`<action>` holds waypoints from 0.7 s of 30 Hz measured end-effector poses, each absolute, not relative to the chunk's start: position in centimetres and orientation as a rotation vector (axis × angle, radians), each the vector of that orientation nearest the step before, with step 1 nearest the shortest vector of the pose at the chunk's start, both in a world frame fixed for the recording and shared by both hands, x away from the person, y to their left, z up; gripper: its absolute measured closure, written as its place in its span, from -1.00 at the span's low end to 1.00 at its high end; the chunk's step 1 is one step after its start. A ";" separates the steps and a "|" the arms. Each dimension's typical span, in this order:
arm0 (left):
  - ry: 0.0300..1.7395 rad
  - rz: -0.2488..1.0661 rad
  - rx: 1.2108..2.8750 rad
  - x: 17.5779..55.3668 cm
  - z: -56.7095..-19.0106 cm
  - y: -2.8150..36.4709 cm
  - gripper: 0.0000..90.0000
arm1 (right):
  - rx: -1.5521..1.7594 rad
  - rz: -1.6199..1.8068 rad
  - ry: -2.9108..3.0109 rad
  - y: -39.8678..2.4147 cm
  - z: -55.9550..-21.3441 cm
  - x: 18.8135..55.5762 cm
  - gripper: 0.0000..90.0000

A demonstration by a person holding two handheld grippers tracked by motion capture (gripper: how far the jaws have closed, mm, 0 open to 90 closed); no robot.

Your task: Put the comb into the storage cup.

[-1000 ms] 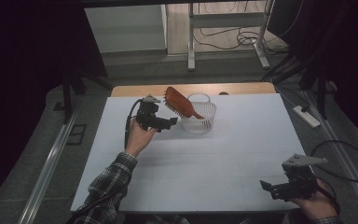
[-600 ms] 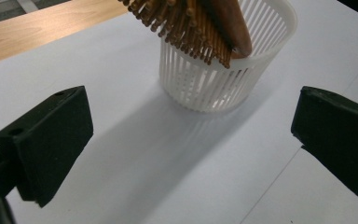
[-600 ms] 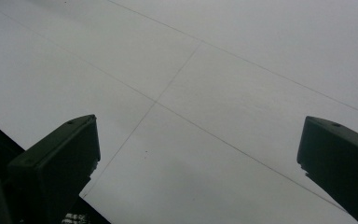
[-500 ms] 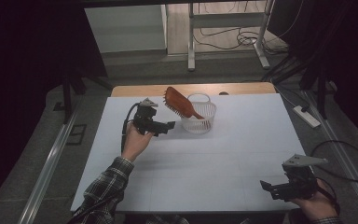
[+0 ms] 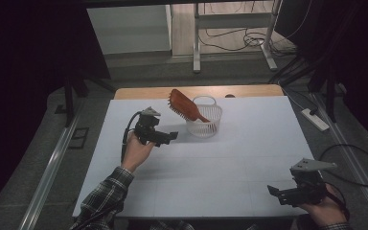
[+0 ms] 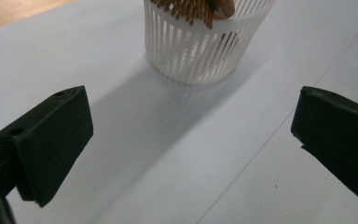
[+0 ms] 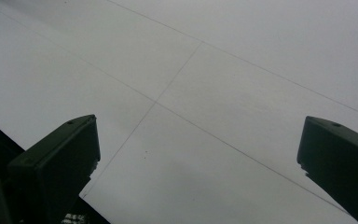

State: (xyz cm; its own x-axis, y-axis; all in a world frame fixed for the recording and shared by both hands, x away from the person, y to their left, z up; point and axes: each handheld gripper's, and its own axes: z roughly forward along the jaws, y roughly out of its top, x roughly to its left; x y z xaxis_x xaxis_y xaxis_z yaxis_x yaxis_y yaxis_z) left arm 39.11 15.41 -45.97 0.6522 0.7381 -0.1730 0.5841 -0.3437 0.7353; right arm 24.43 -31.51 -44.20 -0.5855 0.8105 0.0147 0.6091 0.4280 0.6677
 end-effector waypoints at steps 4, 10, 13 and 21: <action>1.022 0.251 2.079 38.5 -46.2 15.6 -1.00 | 1.220 0.921 2.377 -31.5 -44.2 24.4 -1.00; 1.017 0.260 2.073 37.4 -46.2 16.0 -1.00 | 1.218 0.921 2.379 -31.5 -44.2 24.4 -1.00; 1.010 0.268 2.075 36.9 -46.1 16.1 -1.00 | 1.218 0.921 2.378 -31.5 -44.2 24.4 -1.00; 1.006 0.268 2.070 35.5 -46.0 16.9 -1.00 | 1.217 0.920 2.380 -31.5 -44.2 24.4 -1.00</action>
State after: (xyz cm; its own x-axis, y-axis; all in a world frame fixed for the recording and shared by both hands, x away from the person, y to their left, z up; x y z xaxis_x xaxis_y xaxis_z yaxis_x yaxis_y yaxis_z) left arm 35.47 16.86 -46.04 0.6608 0.7364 -0.1451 0.5663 -0.3623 0.7403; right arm 24.39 -31.46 -44.19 -0.5897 0.8075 0.0131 0.6063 0.4319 0.6677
